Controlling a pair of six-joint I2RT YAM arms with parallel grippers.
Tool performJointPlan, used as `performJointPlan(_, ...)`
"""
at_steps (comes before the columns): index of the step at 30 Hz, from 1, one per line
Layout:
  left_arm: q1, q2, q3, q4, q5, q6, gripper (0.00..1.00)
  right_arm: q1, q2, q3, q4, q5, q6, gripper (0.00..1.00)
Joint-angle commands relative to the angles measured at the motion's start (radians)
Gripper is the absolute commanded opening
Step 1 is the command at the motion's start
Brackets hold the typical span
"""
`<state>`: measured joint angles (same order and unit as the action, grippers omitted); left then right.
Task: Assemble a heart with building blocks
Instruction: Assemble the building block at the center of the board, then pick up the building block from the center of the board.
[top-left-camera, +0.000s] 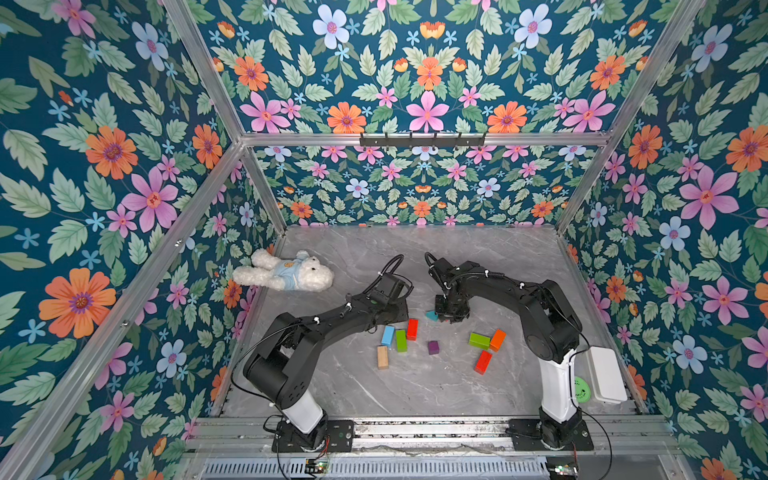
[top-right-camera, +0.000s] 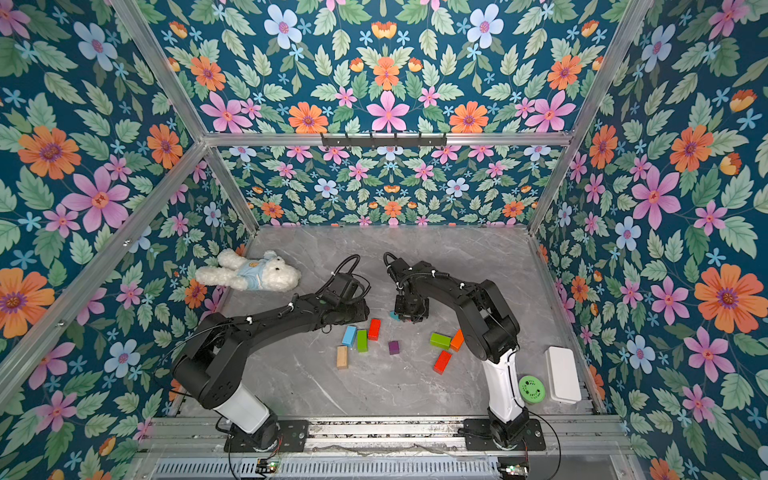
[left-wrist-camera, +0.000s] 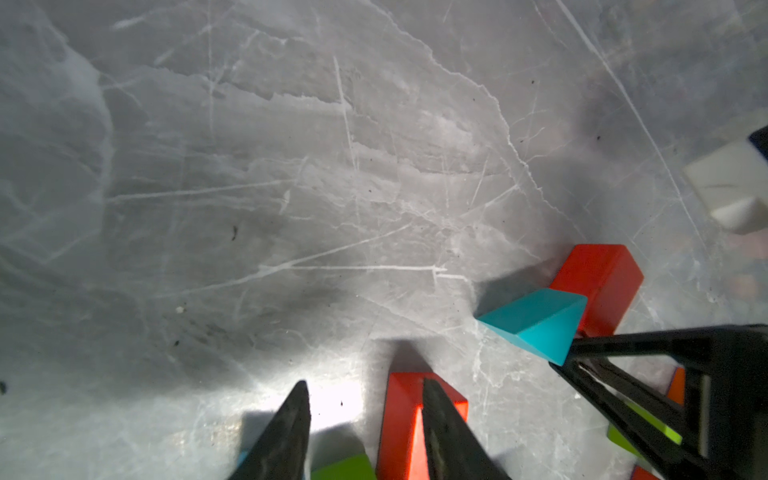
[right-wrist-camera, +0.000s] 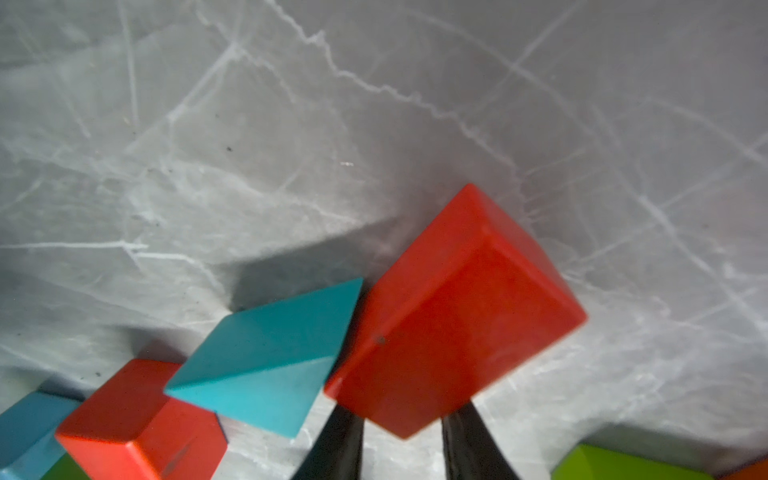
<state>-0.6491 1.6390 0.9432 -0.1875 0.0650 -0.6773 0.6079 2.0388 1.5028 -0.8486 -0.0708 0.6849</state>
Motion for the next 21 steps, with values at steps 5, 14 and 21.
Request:
performJointPlan(5, -0.034, 0.01, 0.009, -0.027, 0.055, -0.001, 0.57, 0.002, -0.181, -0.08, -0.076, 0.075, 0.018, 0.45)
performJointPlan(14, -0.09, 0.086, 0.048, -0.065, 0.062, -0.001, 0.56, -0.122, -0.325, -0.227, -0.048, 0.063, -0.006, 0.5)
performJointPlan(21, -0.112, 0.121, 0.086, -0.092, 0.051, -0.021, 0.49, -0.127, -0.336, -0.233, -0.045, 0.072, -0.018, 0.45)
